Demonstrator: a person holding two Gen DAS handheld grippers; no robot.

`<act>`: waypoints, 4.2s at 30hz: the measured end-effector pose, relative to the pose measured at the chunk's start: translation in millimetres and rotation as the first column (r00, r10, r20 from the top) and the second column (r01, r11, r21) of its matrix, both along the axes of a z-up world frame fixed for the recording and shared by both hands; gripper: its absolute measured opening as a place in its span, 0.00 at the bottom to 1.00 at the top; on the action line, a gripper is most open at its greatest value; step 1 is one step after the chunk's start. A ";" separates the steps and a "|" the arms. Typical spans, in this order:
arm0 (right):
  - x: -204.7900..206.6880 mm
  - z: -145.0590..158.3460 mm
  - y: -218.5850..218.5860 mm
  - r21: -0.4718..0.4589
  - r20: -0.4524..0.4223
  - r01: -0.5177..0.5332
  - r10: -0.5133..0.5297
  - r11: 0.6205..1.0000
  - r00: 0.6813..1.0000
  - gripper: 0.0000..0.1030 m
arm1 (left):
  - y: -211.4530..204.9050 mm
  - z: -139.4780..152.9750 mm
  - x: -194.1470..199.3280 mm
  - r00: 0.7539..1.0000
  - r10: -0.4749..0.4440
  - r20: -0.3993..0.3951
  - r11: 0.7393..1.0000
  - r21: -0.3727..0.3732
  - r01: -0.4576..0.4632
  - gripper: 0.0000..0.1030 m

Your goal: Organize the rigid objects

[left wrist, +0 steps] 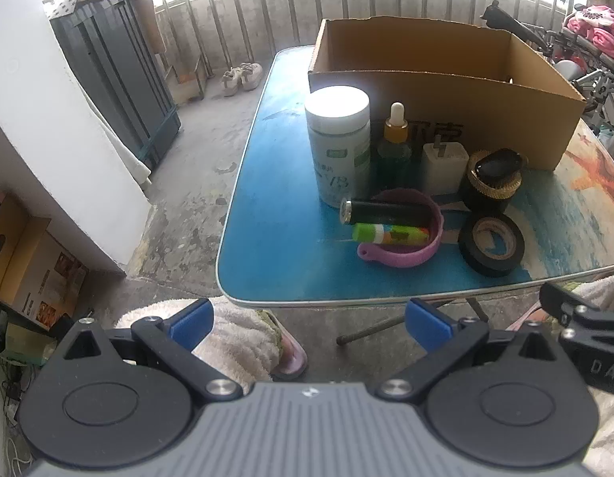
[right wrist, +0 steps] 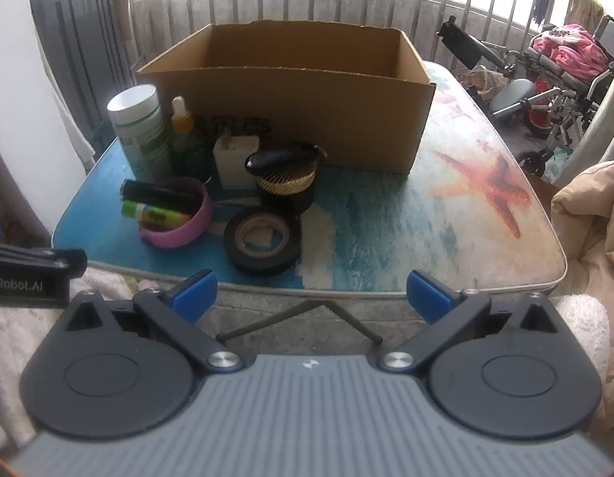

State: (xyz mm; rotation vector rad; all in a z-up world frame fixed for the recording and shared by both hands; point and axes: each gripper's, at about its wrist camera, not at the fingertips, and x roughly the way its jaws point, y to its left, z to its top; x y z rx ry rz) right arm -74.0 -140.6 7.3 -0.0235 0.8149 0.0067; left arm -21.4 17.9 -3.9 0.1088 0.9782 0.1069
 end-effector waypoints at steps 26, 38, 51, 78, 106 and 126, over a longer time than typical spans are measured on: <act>-3.7 -4.4 -0.3 0.006 -0.039 0.013 -0.013 1.000 0.999 0.99 | 0.8 -0.7 -2.8 1.000 0.002 -0.006 1.000 -0.002 -0.002 1.00; -3.3 -1.3 -2.4 0.008 -0.033 0.019 -0.018 1.000 0.999 0.99 | -2.0 0.7 -2.9 1.000 -0.001 -0.001 1.000 -0.001 0.001 1.00; -2.5 -0.2 -2.7 0.007 -0.031 0.017 -0.017 1.000 0.999 0.99 | -2.7 1.0 -2.9 1.000 -0.002 -0.002 1.000 0.000 0.002 1.00; 14.4 9.8 -62.6 0.060 0.193 0.035 -0.046 0.998 0.980 0.99 | -16.7 -11.0 31.9 0.985 -0.172 -0.023 0.967 -0.196 0.165 1.00; 110.2 -18.3 -121.5 0.463 0.219 -0.256 0.171 0.848 0.961 0.92 | -112.5 -22.1 67.0 0.879 -0.442 0.181 0.897 0.082 0.434 0.85; 149.7 -45.8 -109.7 0.615 0.147 -0.251 0.204 0.748 0.968 0.48 | -100.7 -24.9 93.4 0.899 -0.389 0.200 0.911 -0.063 0.408 0.35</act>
